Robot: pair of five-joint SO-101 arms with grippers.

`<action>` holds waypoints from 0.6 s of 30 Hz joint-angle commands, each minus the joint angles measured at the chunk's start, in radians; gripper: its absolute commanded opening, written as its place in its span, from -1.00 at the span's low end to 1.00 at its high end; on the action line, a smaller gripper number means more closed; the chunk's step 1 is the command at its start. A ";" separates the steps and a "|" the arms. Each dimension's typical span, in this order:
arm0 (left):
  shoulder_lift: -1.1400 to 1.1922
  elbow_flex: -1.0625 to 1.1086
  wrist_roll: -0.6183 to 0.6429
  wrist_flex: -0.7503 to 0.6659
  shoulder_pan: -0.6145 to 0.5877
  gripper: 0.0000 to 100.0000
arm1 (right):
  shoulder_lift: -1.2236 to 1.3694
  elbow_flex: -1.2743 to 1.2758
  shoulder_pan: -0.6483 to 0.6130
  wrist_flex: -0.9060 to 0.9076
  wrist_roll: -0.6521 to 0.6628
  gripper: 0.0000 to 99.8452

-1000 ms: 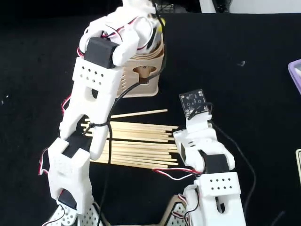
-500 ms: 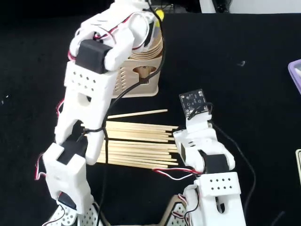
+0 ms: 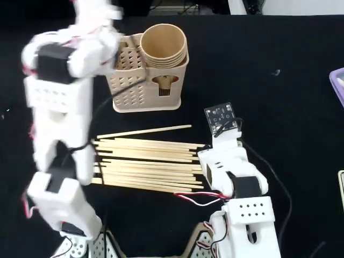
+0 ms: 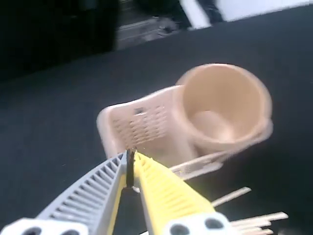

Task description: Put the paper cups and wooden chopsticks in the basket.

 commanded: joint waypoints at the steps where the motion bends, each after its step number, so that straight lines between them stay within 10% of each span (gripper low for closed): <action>1: -0.147 0.229 -0.011 0.006 -0.054 -0.94 | -0.021 -0.007 0.012 -0.021 0.002 -0.70; 18: -0.361 0.949 0.241 -0.899 0.240 -0.94 | -0.021 -0.005 0.012 -0.021 0.002 -0.70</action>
